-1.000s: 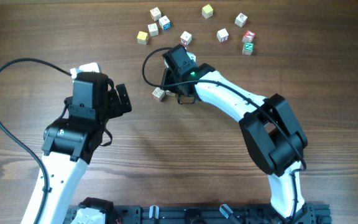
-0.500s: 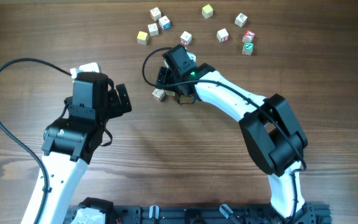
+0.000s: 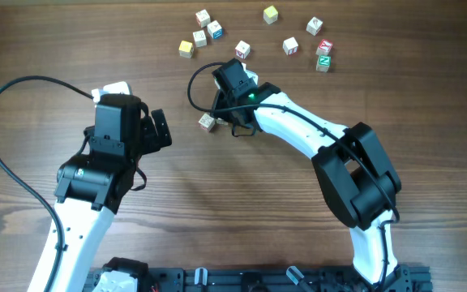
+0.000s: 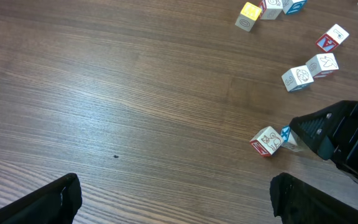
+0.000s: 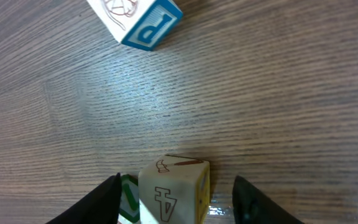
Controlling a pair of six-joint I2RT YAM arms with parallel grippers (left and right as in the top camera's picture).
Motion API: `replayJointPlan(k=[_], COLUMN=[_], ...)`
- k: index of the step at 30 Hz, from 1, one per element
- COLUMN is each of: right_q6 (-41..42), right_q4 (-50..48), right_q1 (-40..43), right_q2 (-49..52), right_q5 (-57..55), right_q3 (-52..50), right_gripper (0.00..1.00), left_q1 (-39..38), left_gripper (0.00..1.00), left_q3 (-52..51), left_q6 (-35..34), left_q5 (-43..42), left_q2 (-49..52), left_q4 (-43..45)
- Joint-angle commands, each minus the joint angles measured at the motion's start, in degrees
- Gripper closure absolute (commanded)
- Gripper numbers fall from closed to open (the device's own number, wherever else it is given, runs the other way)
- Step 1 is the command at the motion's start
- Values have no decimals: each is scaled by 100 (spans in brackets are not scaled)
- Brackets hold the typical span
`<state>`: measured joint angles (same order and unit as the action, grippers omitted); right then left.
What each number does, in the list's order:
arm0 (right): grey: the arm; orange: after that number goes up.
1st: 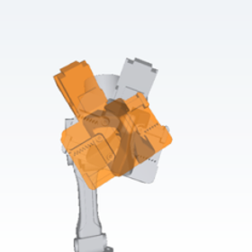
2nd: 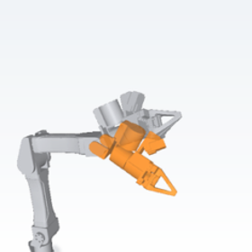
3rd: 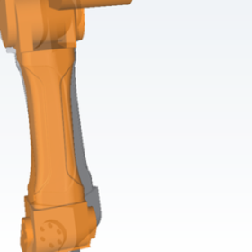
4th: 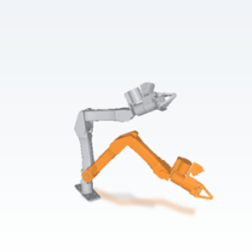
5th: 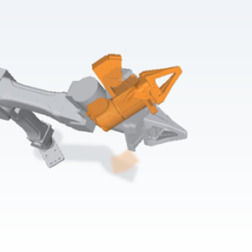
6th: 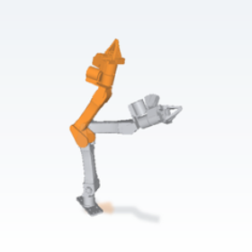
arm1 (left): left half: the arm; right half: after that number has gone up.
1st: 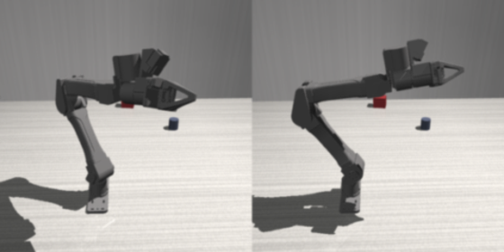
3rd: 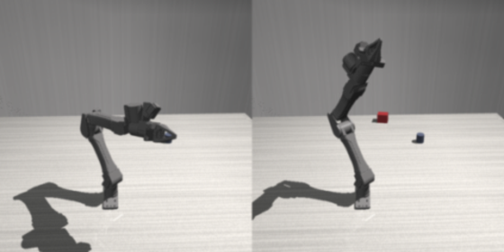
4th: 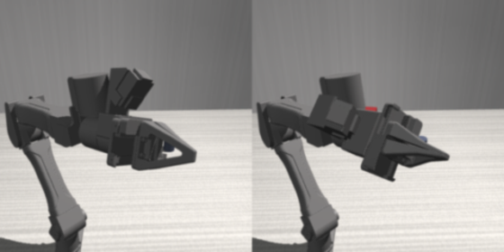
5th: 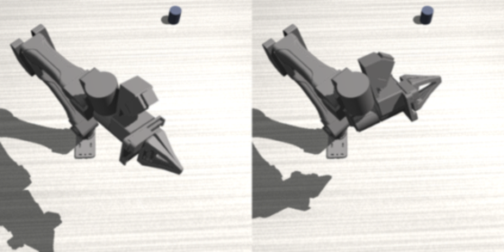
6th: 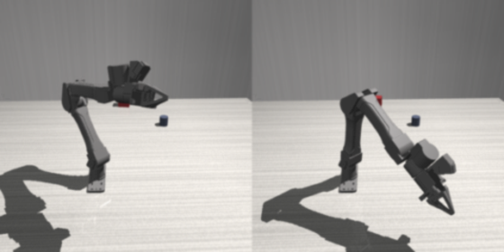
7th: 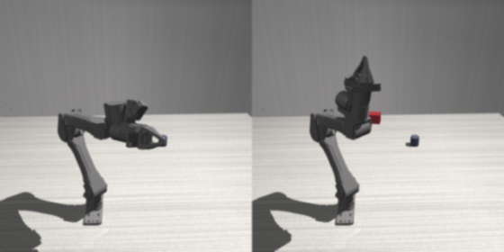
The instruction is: Form a circle
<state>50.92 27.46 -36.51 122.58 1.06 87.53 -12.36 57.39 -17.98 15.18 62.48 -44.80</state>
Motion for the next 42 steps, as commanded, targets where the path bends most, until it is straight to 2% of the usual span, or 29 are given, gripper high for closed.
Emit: replayJointPlan(k=[1, 13, 42], right_q6=[184, 225, 629], right_q4=[22, 13, -28], right_q1=[-7, -7, -7], right_q2=[109, 109, 107], right_q5=[42, 131, 424], right_q3=[11, 11, 11], right_gripper=[46, 55, 56], left_q1=[26, 26, 26], left_gripper=[0, 0, 0], left_q3=[-2, -2, -2], left_q6=[-70, -72, -72], left_q5=[55, 55, 52], left_q2=[13, 13, 13], left_q4=[15, 15, 15])
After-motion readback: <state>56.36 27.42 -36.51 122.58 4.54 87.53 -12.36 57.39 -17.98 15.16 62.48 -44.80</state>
